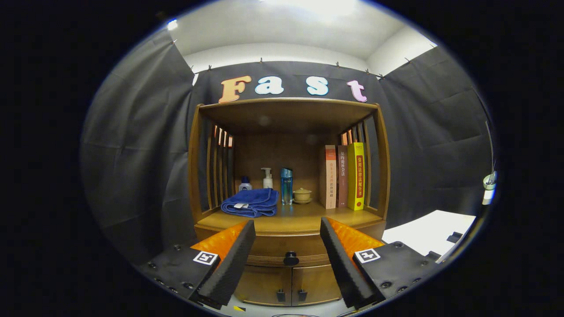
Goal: Pull open the drawer, take out the items inside it, and place them on the countertop above the cabinet.
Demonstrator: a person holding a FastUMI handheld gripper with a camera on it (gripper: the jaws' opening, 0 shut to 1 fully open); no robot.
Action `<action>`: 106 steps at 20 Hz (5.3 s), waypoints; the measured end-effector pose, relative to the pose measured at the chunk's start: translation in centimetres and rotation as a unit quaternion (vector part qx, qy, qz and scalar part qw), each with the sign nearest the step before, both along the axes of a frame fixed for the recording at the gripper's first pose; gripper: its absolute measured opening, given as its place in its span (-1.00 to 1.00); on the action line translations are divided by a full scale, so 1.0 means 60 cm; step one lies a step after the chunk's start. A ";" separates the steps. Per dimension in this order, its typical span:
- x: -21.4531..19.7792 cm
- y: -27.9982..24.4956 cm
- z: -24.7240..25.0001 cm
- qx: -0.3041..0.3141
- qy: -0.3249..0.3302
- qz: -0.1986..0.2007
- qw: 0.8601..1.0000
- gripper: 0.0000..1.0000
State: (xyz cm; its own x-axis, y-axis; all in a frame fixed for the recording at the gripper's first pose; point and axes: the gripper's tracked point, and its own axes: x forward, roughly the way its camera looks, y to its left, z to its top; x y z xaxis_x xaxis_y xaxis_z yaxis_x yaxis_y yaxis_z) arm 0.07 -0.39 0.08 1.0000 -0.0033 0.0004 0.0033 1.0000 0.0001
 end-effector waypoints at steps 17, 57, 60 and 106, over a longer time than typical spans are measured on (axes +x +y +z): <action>0.002 0.014 0.009 0.002 -0.011 0.012 1.000 0.94; 0.225 -0.019 -0.407 -0.024 0.092 0.005 0.995 0.48; 0.228 -0.018 -0.407 -0.028 0.091 0.003 0.995 0.17; -0.029 -0.017 -0.368 -0.019 0.151 0.016 0.988 -0.20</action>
